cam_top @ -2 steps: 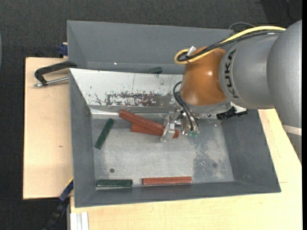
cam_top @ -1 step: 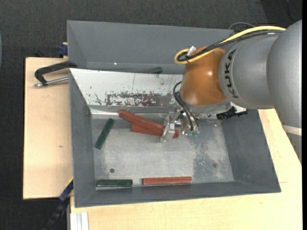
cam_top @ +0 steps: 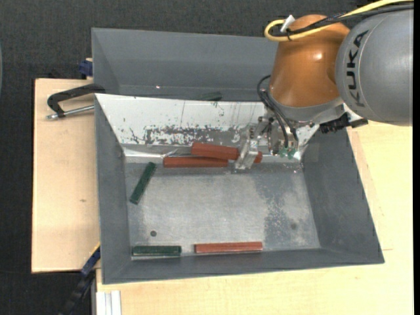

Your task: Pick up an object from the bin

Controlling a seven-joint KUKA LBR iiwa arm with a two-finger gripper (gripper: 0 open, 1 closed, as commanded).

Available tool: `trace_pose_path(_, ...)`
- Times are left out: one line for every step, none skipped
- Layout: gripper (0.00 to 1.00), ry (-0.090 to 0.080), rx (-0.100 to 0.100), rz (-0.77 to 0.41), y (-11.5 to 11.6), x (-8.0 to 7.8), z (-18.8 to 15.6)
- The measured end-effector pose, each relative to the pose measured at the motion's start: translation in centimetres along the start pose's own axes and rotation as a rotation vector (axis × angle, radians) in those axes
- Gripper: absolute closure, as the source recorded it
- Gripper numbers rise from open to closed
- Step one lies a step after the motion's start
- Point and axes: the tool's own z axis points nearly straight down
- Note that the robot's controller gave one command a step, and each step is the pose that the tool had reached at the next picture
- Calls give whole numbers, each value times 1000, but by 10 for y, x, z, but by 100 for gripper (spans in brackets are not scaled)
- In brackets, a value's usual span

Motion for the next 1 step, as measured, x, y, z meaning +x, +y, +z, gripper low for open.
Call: trace_pose_path(100, 0, 0, 0, 0, 0, 0)
